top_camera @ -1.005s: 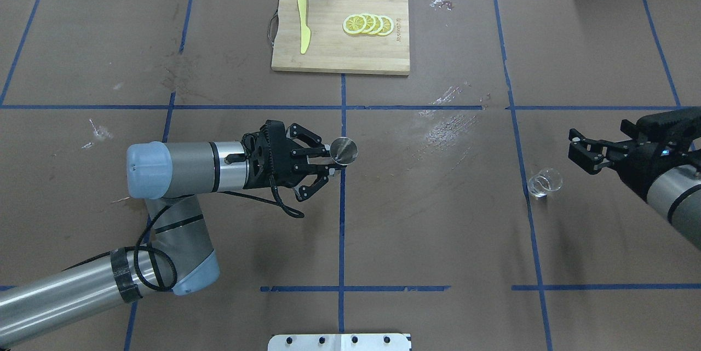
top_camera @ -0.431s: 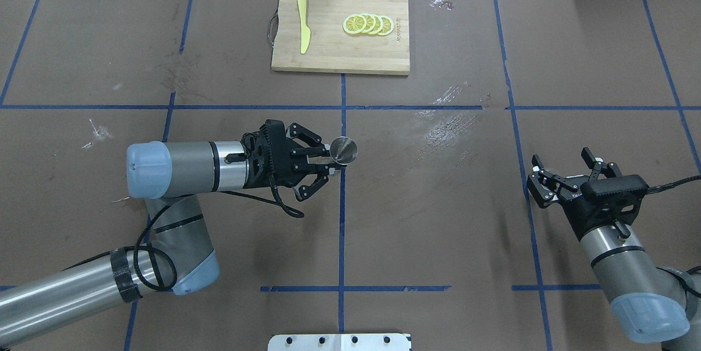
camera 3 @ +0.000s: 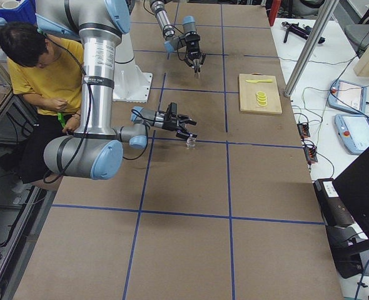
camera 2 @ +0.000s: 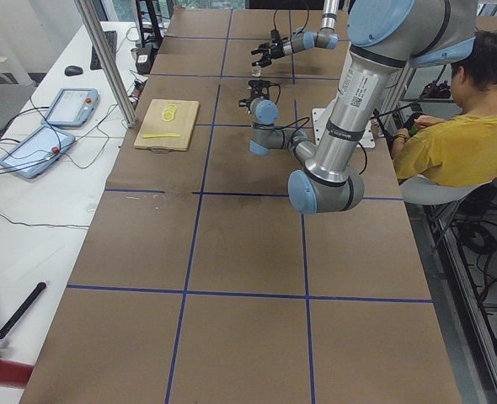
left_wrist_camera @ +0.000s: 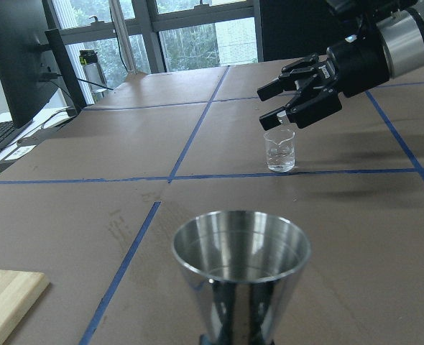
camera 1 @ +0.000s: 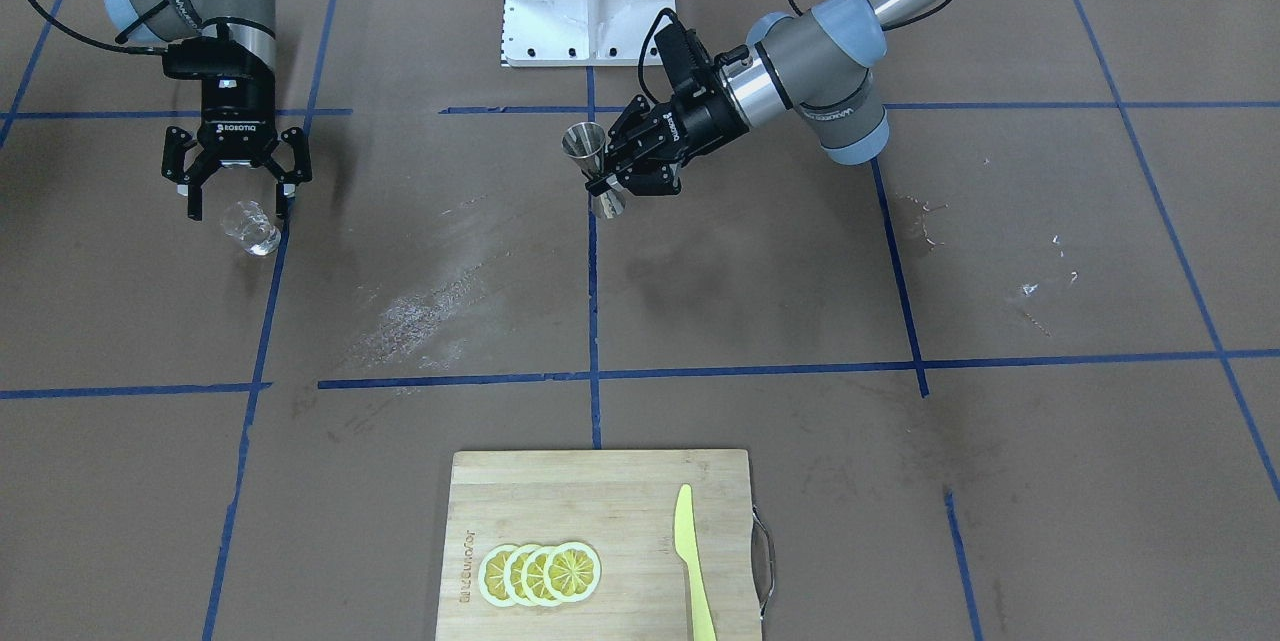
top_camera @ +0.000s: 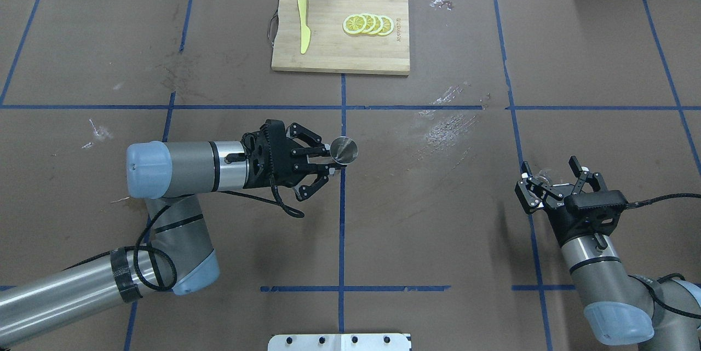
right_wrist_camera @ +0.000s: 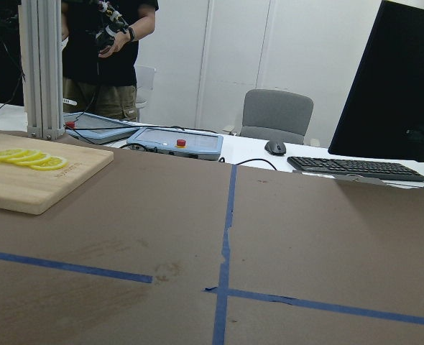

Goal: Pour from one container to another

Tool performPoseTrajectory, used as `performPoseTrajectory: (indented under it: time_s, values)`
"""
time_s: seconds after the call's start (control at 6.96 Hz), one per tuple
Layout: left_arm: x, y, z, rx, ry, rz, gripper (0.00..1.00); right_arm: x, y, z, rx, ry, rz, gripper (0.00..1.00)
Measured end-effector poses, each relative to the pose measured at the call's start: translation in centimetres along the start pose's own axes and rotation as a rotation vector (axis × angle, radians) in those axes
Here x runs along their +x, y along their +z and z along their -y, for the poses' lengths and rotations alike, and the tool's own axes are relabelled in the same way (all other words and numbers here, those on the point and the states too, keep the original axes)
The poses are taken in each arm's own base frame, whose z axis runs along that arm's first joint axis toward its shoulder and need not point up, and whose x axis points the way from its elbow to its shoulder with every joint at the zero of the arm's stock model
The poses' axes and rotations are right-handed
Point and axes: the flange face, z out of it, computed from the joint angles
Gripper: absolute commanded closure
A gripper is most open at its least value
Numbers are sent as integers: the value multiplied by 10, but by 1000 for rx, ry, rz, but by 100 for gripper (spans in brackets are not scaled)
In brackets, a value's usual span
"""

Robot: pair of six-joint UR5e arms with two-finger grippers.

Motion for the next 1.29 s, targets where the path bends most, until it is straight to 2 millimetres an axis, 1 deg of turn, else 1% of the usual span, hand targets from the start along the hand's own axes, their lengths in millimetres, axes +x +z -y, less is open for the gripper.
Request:
performPoseTrajectory:
  time_s: [0.14,0.43,1.01,1.29]
  values:
    - [0,0,0,0,0,0,100,3,2,-7,2,0,-7,6]
    - [-1,0,1,1,0,2,100,8,5,-19,2,14,-16,6]
    - [-1,-1,0,0,0,2,100,12,3,-44,-2,20,-19,6]
    - [-1,-1,0,0,1,2,100,14,5,-55,-5,7,-23,11]
